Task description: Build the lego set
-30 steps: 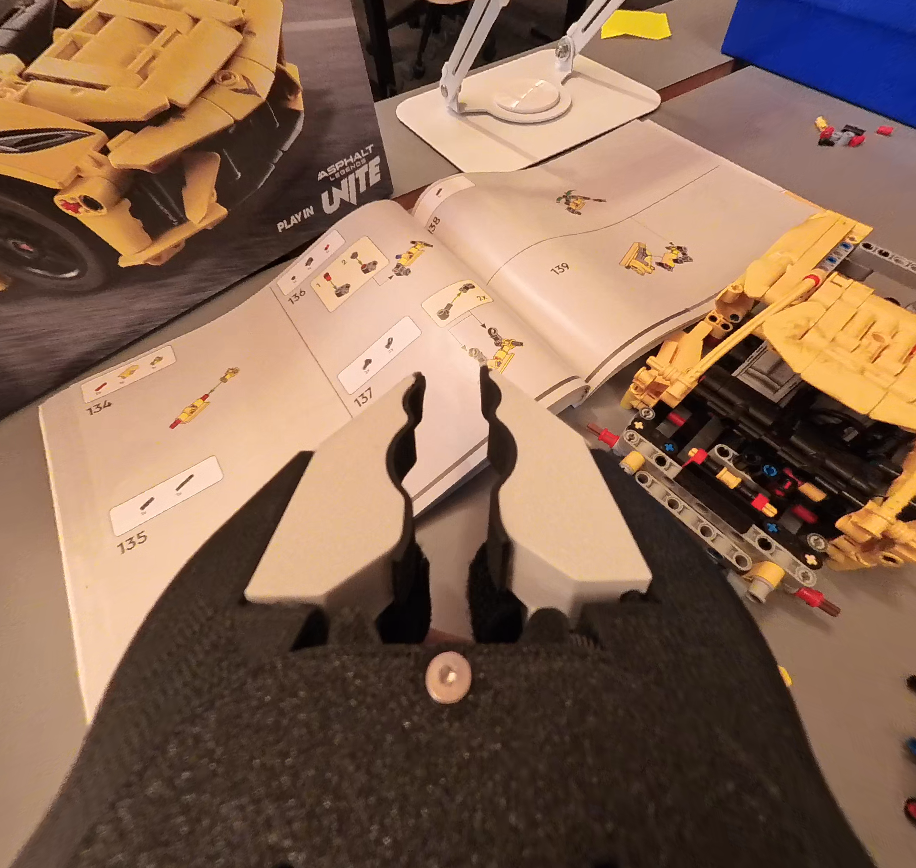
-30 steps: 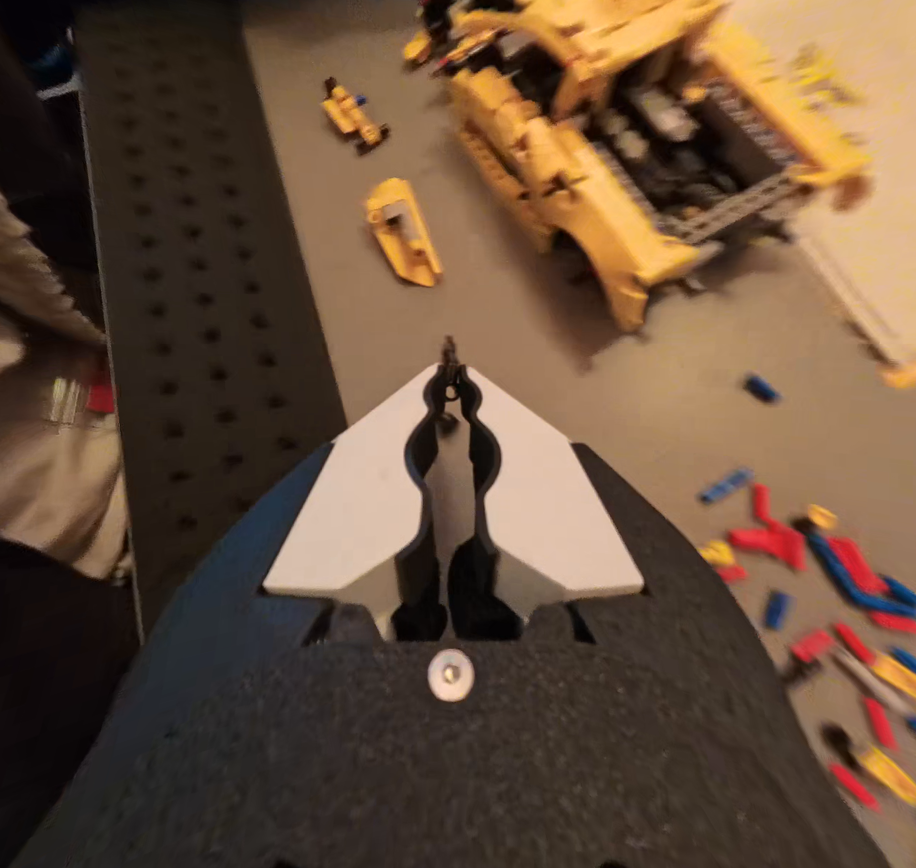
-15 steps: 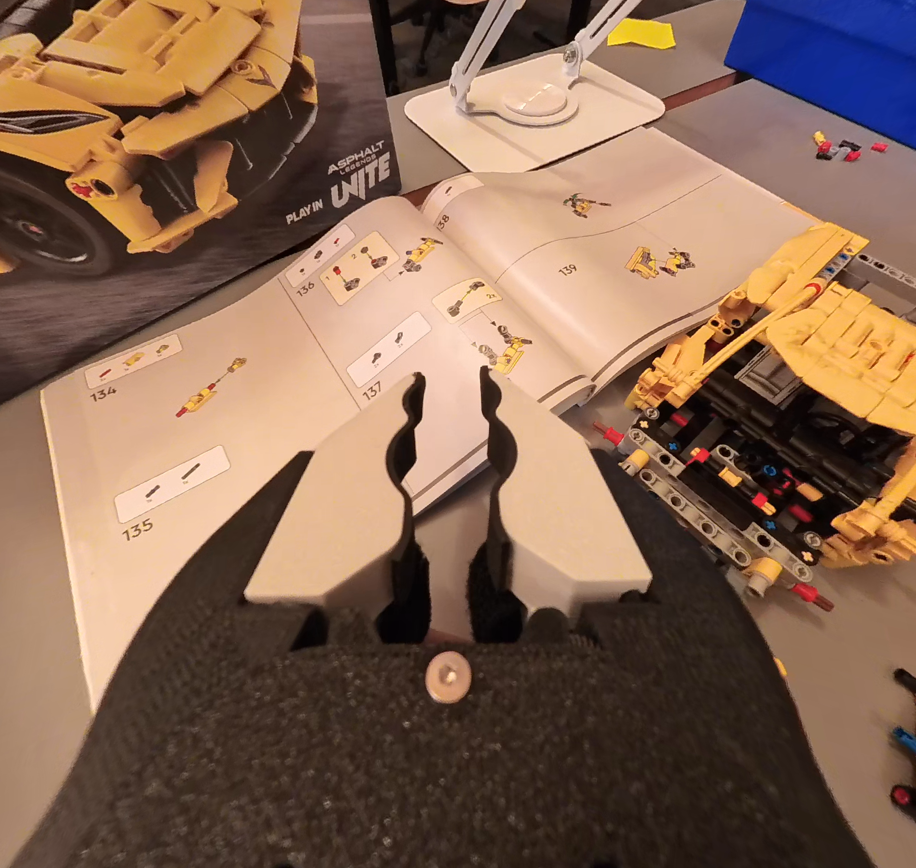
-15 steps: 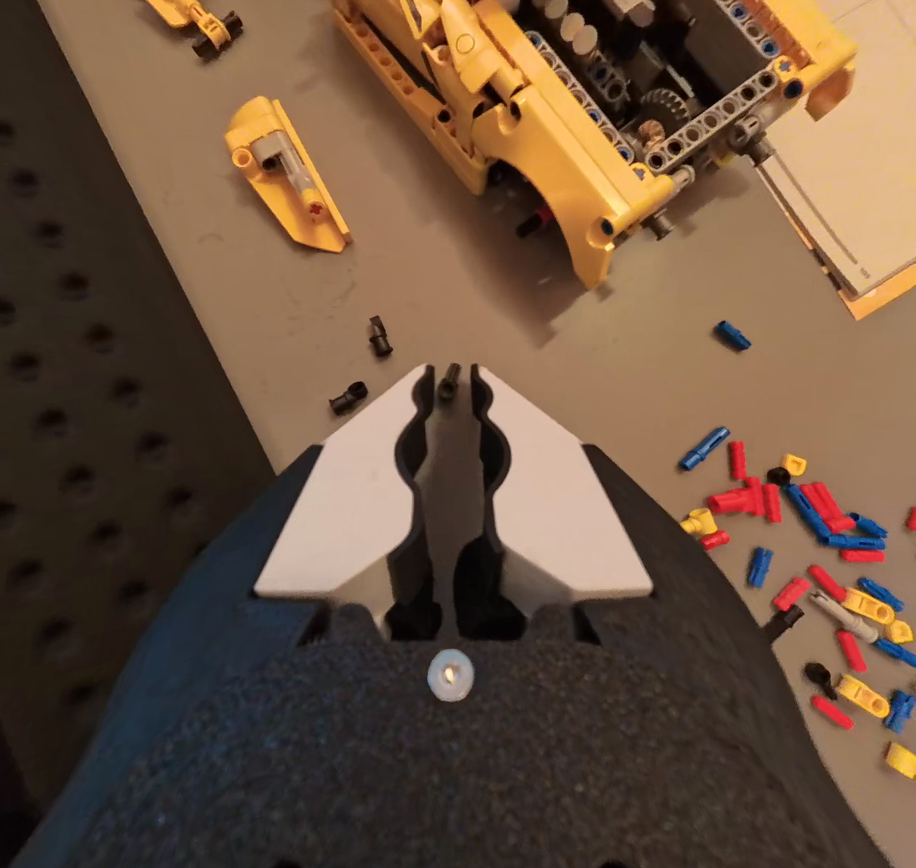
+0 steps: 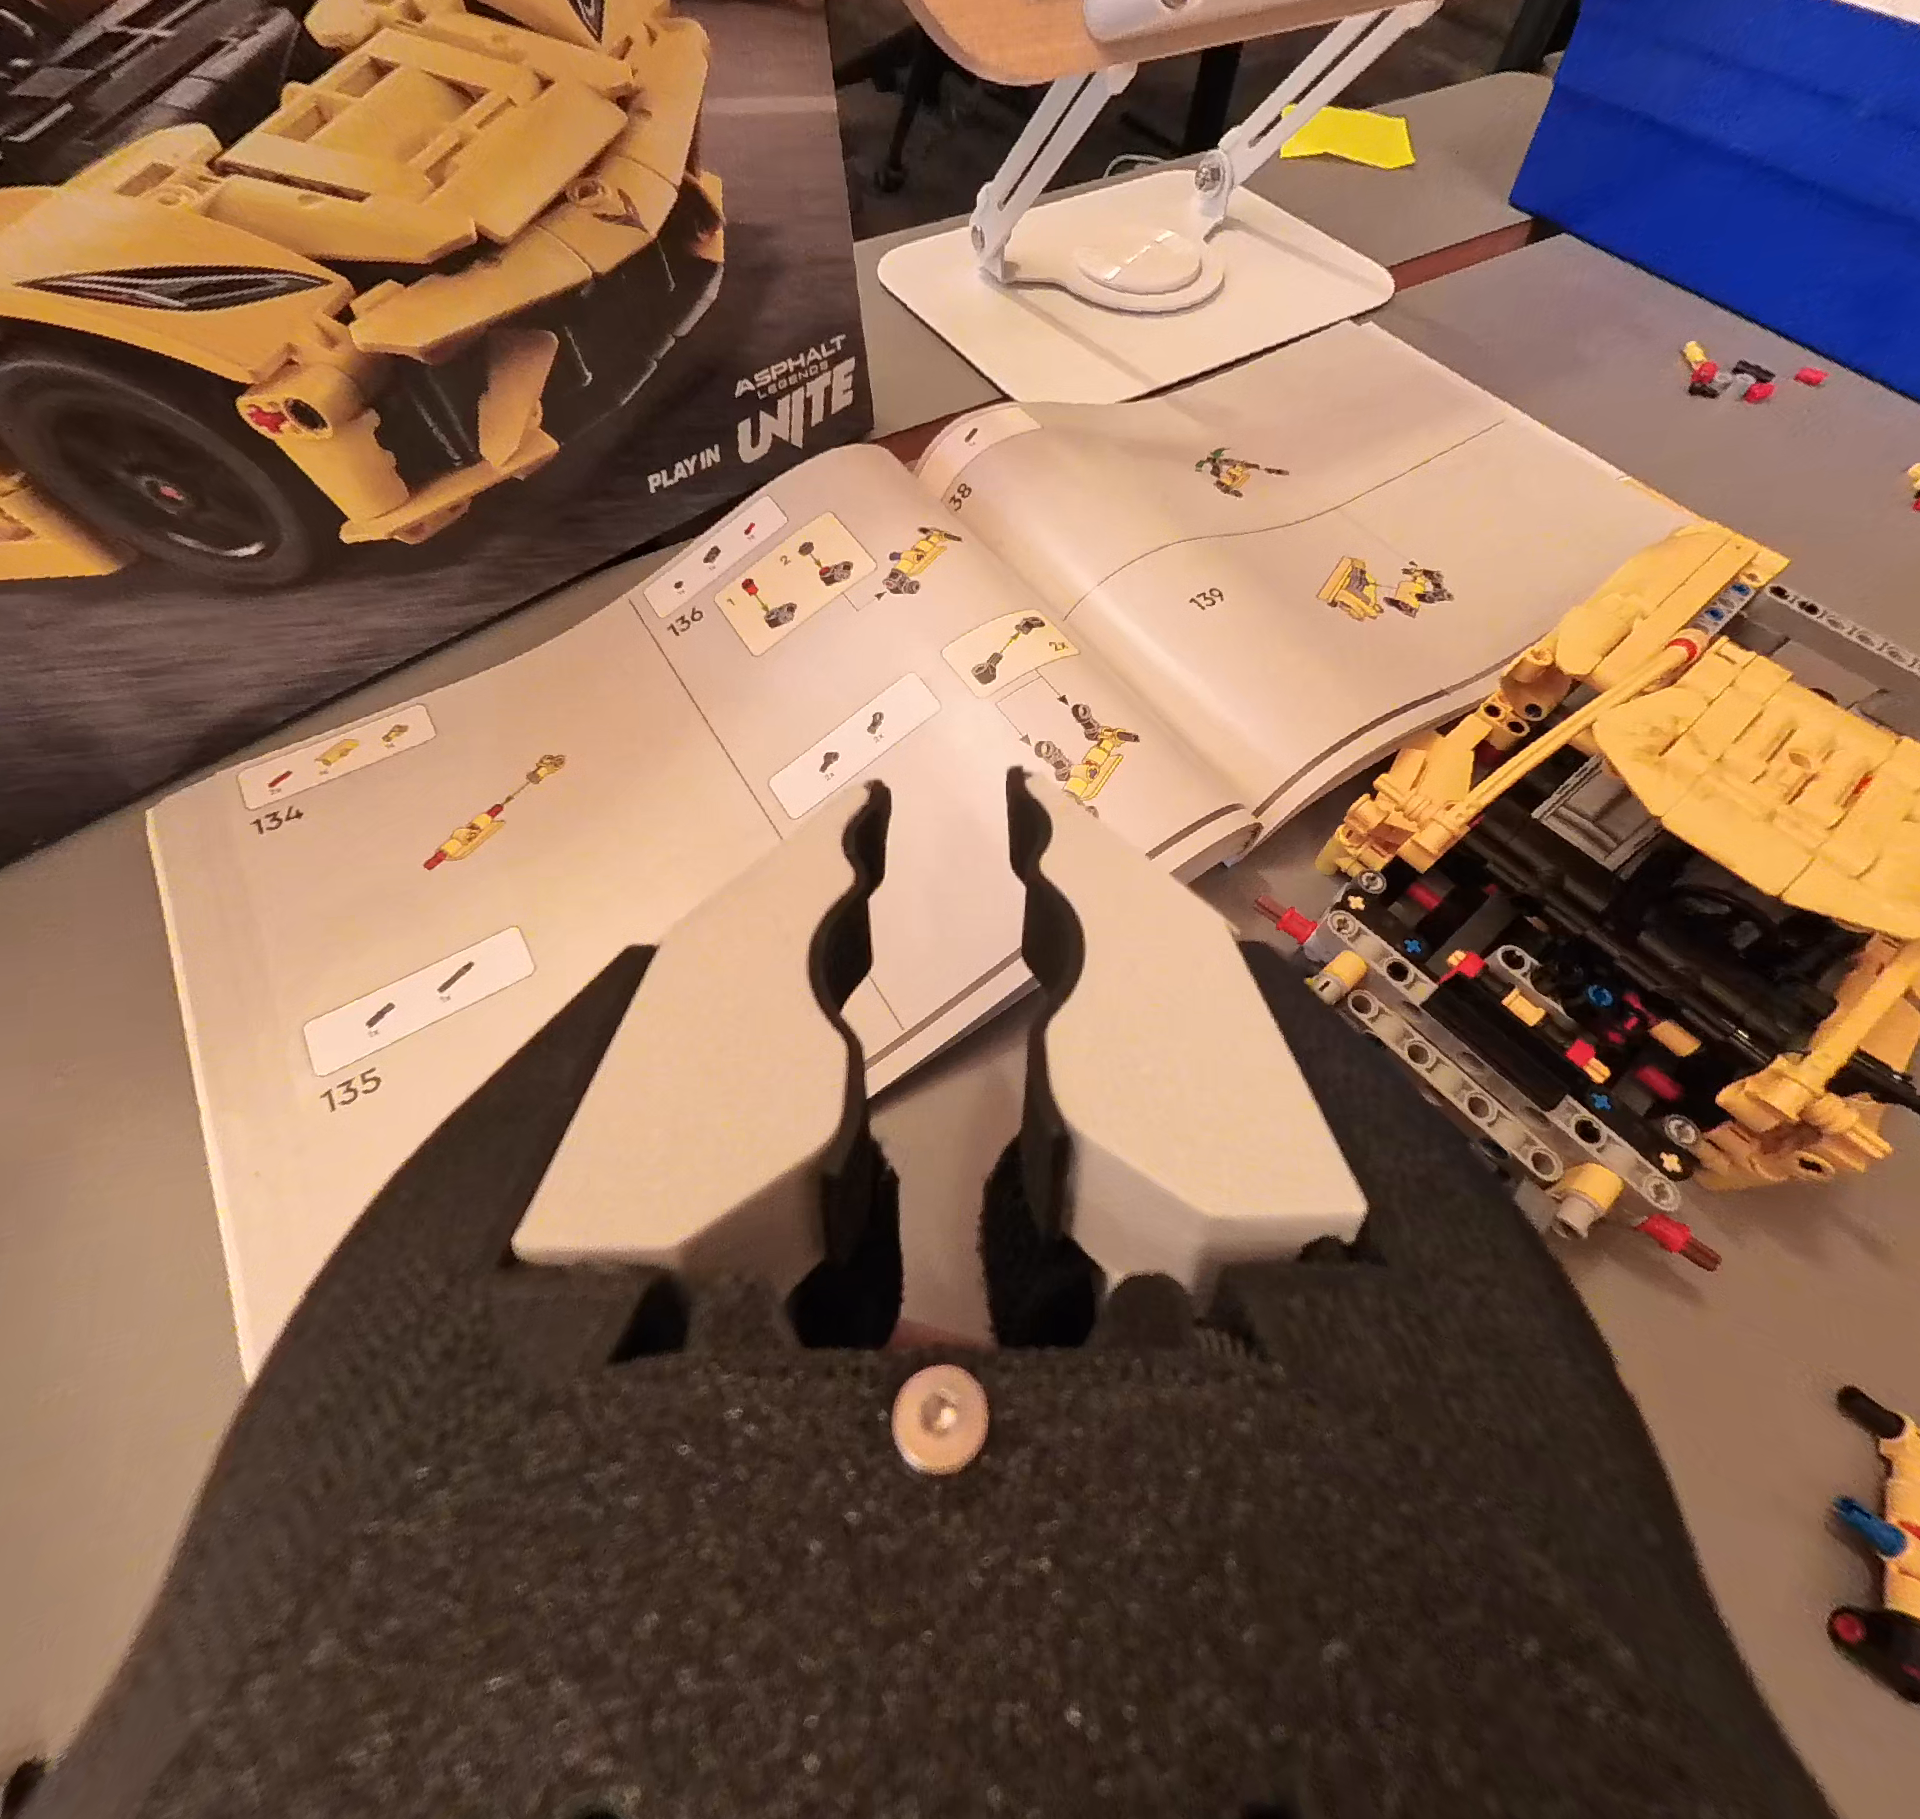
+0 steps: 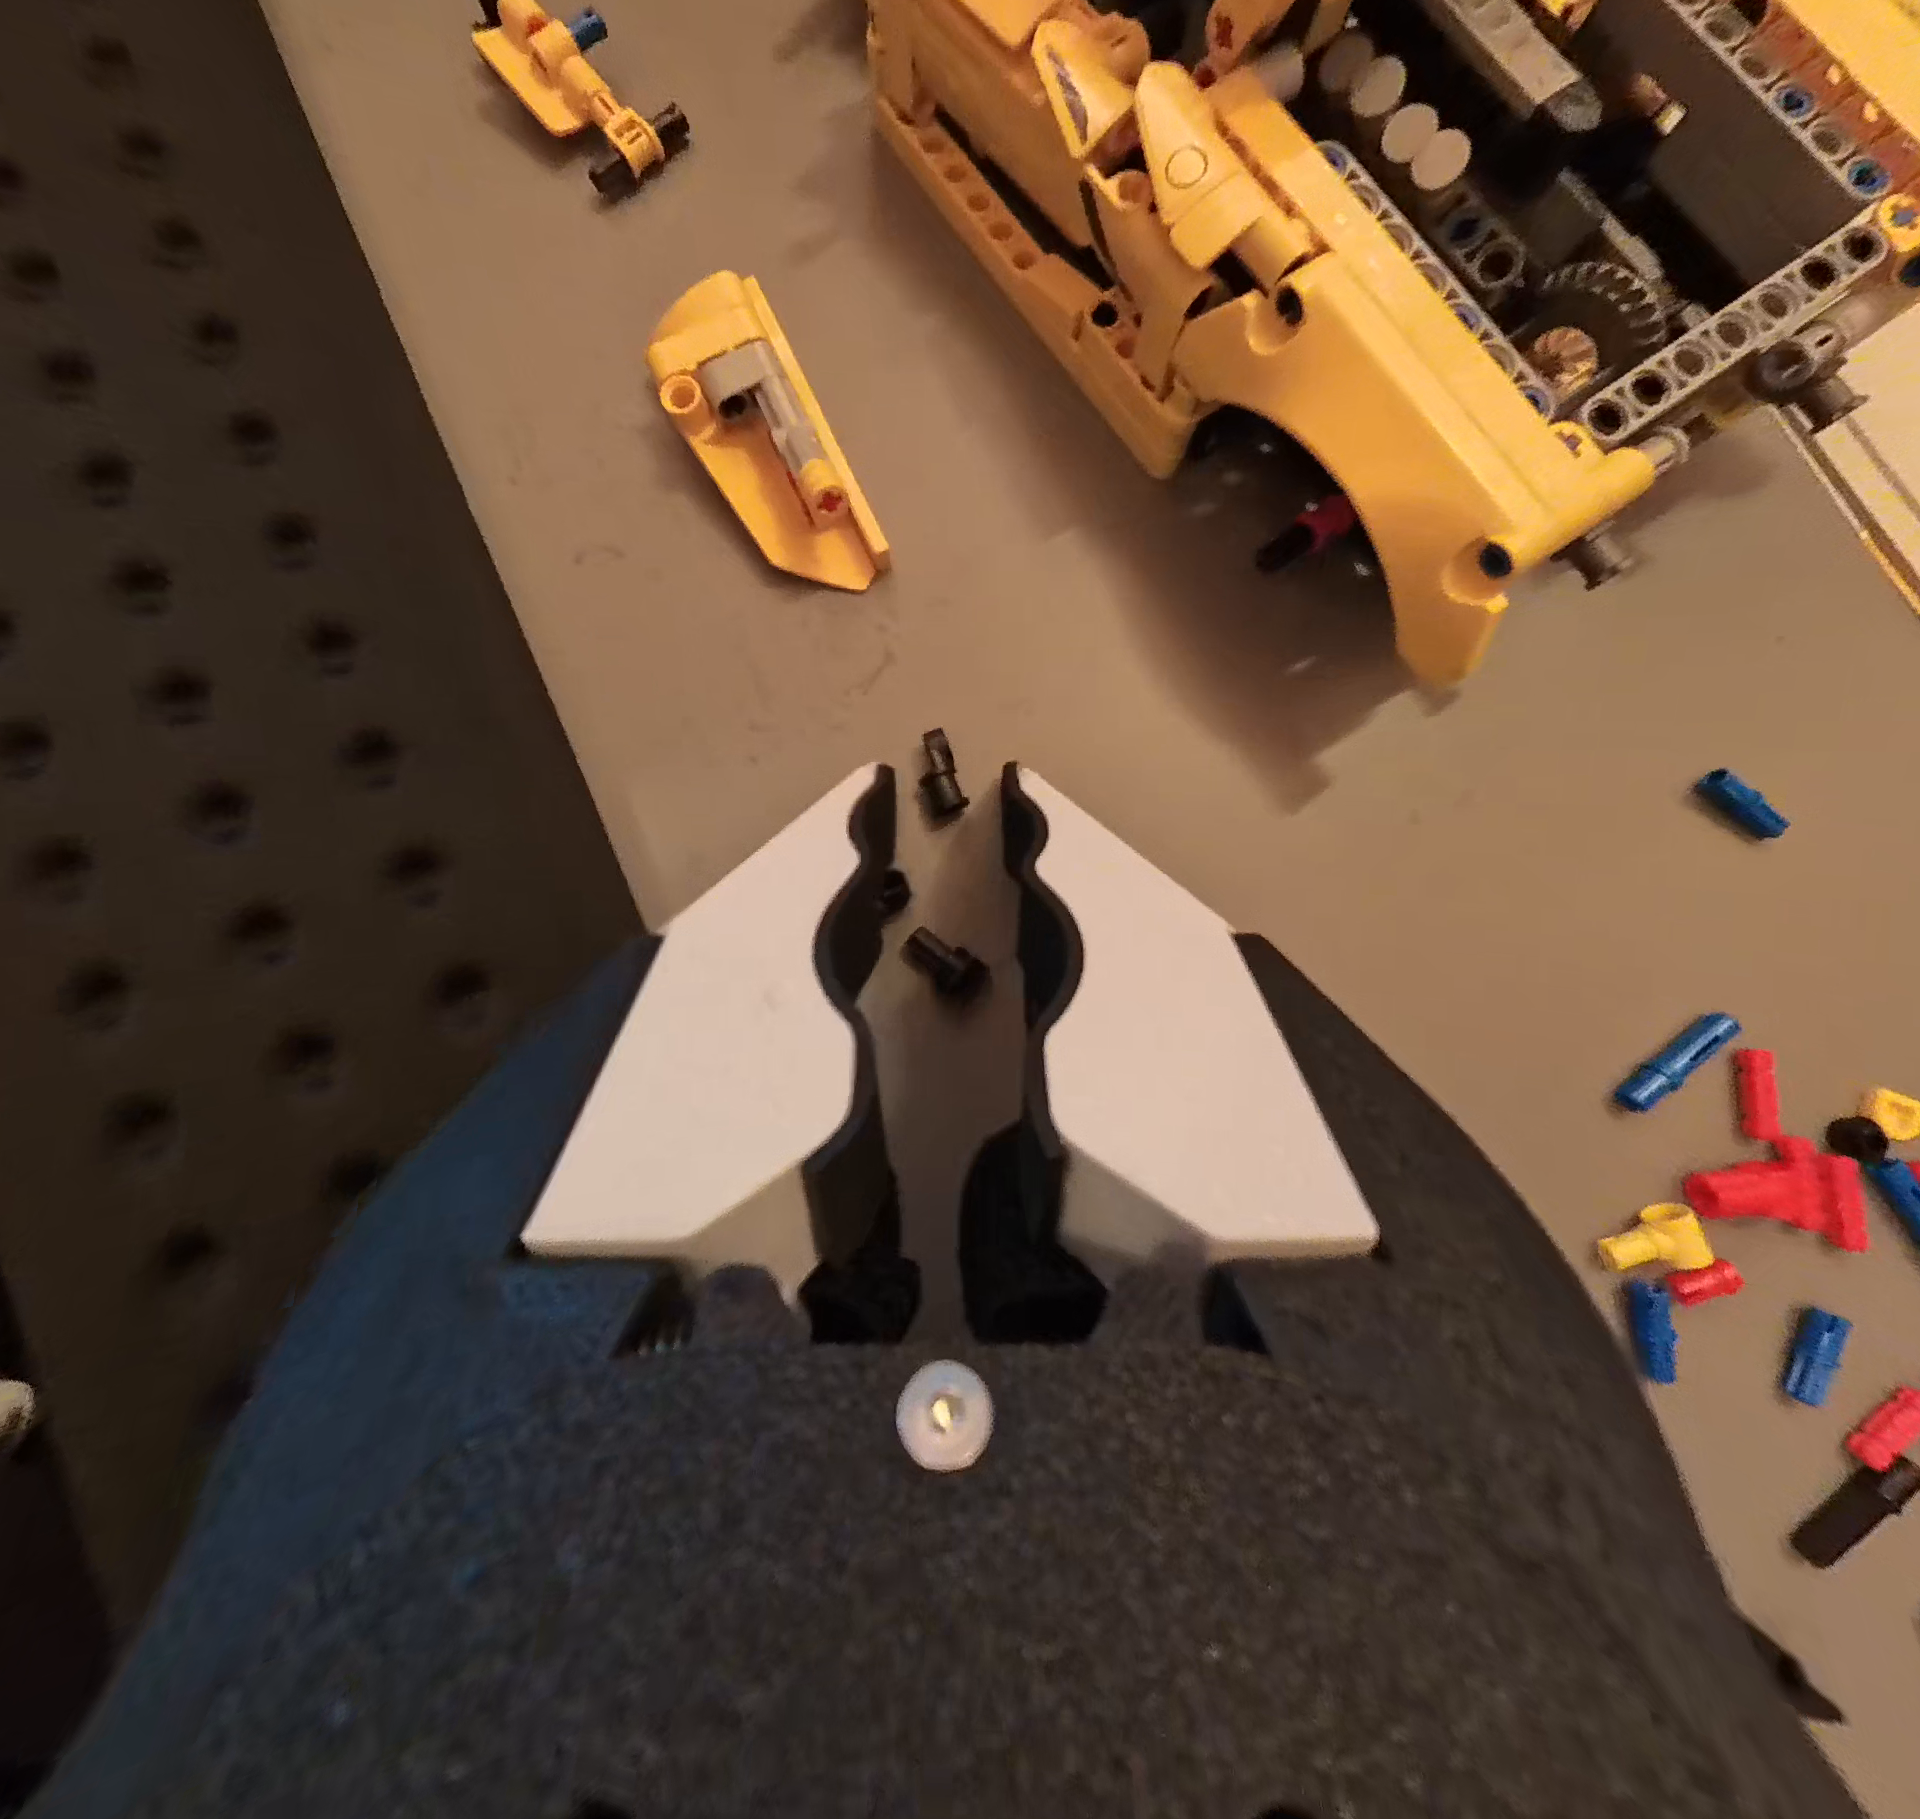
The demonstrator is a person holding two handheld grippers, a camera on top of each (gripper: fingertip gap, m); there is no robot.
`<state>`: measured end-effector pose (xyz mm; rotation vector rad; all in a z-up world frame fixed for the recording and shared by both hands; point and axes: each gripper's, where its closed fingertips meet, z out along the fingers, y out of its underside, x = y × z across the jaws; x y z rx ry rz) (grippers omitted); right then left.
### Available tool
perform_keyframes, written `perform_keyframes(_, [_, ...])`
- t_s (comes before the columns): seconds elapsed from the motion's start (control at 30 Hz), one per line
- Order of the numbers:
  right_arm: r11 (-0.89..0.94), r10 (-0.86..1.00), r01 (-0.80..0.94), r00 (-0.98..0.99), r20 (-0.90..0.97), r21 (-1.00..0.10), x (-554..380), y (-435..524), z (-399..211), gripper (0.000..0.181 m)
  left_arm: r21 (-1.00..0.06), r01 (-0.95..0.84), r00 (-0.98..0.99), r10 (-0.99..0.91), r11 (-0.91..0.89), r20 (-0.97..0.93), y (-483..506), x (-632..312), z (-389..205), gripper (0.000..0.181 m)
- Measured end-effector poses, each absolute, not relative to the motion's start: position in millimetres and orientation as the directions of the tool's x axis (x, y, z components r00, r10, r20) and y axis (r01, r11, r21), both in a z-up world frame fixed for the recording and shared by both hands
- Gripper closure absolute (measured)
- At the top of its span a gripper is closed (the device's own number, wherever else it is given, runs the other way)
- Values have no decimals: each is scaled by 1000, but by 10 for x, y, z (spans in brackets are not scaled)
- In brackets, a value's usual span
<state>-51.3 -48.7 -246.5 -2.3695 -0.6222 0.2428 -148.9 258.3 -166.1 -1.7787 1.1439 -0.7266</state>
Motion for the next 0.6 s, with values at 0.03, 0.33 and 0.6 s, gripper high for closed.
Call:
perform_keyframes(0.03, [-660,498,381,867,2,-648,-500,-485,-2467,166,-893,-405,406,-914,-195,15,2583,-1488,-1669,158])
perform_keyframes(0.33, [-638,500,382,866,18,-668,-509,-437,-2336,173,-891,-417,387,-922,-180,6,2539,-1454,-1693,158])
perform_keyframes(0.6, [-547,546,145,808,-220,-824,-743,381,-1244,173,-982,-116,-209,-971,146,-119,1154,-1157,-1047,158])
